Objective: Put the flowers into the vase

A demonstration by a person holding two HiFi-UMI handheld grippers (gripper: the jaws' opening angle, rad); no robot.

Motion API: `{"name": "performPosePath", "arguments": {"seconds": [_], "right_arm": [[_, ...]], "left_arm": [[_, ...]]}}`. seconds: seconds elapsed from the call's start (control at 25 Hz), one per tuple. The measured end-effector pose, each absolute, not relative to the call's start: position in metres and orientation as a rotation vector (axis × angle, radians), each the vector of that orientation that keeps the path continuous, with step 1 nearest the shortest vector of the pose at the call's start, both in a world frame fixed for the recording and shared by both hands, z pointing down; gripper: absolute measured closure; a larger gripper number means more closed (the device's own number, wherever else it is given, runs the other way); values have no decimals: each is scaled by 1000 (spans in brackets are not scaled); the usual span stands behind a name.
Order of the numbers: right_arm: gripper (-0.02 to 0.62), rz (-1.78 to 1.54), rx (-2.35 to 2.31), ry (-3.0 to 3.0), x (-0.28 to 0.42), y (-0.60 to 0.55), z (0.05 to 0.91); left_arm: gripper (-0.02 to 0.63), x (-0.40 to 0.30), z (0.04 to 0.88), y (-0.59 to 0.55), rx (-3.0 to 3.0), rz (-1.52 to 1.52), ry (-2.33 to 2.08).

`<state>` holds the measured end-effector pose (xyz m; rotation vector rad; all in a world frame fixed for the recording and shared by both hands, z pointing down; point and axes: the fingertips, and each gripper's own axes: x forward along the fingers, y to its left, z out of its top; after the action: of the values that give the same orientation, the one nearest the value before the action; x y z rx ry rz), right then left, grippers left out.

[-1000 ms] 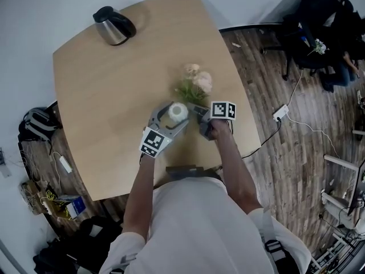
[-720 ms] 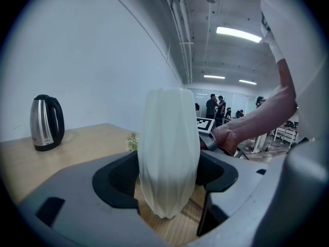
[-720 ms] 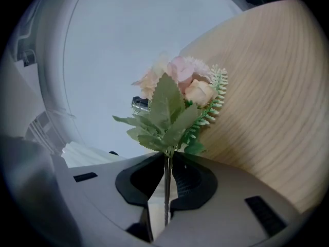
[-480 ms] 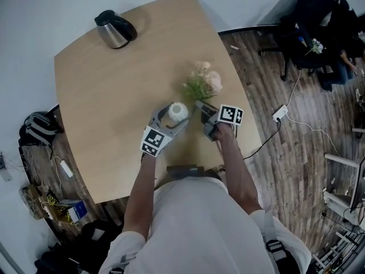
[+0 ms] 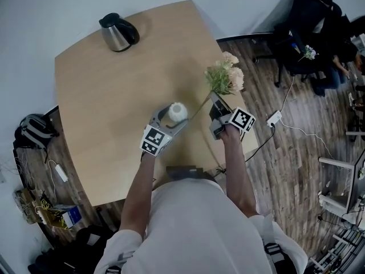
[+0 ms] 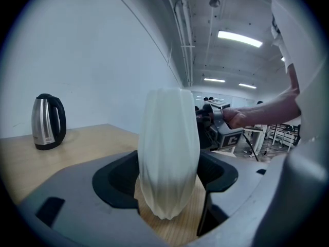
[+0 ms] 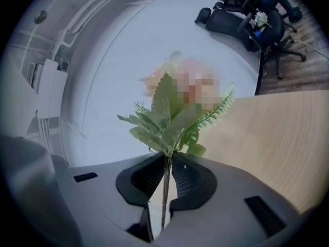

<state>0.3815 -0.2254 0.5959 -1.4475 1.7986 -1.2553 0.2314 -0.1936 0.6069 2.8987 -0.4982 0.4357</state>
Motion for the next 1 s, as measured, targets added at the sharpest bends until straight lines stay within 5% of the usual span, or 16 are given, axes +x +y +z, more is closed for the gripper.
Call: {"name": "performPosePath", "arguments": {"seconds": [0.64, 1.0], "right_arm": [[543, -766, -1270, 1899, 361, -228, 423], [543, -705, -1343, 2083, 316, -229, 417]], "left_arm": [[259, 231, 610, -189, 2944, 584, -463], [259, 232, 604, -188, 2956, 595, -455]]}}
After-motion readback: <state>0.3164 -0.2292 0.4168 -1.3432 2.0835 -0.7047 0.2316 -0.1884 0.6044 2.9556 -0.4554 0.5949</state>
